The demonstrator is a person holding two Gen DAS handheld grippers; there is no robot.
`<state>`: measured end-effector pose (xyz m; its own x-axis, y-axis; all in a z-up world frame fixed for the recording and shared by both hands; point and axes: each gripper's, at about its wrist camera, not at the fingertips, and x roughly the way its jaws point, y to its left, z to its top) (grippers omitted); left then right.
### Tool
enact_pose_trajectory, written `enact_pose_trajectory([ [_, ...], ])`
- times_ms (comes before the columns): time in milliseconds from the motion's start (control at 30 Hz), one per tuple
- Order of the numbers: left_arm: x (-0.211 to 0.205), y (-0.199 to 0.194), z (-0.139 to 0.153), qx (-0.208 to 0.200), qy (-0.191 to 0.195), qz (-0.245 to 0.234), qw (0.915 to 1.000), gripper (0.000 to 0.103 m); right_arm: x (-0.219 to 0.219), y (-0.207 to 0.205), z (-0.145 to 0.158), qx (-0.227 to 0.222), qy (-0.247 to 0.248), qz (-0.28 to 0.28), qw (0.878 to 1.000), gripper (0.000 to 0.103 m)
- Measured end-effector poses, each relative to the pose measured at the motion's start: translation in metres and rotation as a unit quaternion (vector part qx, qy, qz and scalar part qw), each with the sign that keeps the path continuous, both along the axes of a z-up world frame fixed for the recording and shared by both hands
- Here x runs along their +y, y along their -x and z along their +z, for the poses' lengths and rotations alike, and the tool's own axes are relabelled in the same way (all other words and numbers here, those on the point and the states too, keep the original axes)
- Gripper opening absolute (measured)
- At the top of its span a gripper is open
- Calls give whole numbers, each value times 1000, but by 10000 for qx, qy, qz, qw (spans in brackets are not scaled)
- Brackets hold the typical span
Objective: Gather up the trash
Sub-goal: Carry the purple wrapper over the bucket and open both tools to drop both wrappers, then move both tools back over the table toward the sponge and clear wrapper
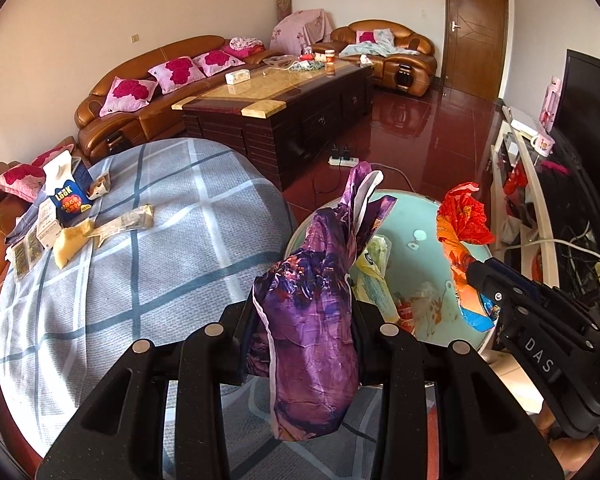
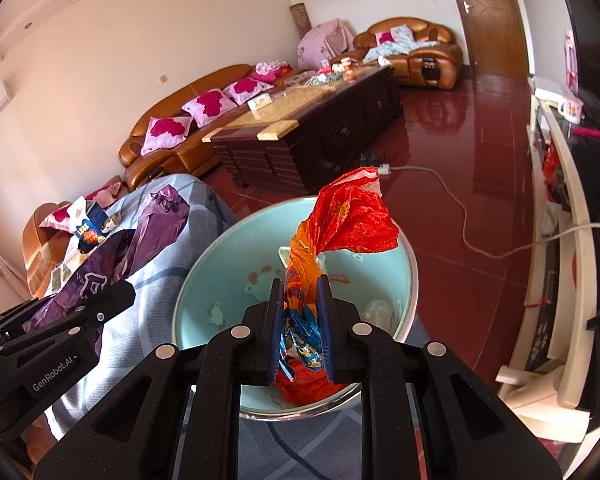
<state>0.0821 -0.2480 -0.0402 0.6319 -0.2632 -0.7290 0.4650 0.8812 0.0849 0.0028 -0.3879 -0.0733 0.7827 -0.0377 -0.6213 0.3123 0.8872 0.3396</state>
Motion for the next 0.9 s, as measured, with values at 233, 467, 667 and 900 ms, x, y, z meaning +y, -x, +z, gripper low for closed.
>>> enact_pose_trajectory([
  [233,-10,-9,-14,142,-135,32,9998,36,-10,-10,-21,160,-270,9,9995,20],
  [467,-24,-14,-20,172,-212,-60,9996,37,-22,2,-15,-80,-458,-218,9987,20],
  [667,-41,-13,-25,157,-252,-228,9993,43,-34,16,-5,-283,-451,-568,9970,20],
  [900,-36,-6,-17,-73,-188,-140,9997,82,-37,22,3,-431,-452,-754,9952,21],
])
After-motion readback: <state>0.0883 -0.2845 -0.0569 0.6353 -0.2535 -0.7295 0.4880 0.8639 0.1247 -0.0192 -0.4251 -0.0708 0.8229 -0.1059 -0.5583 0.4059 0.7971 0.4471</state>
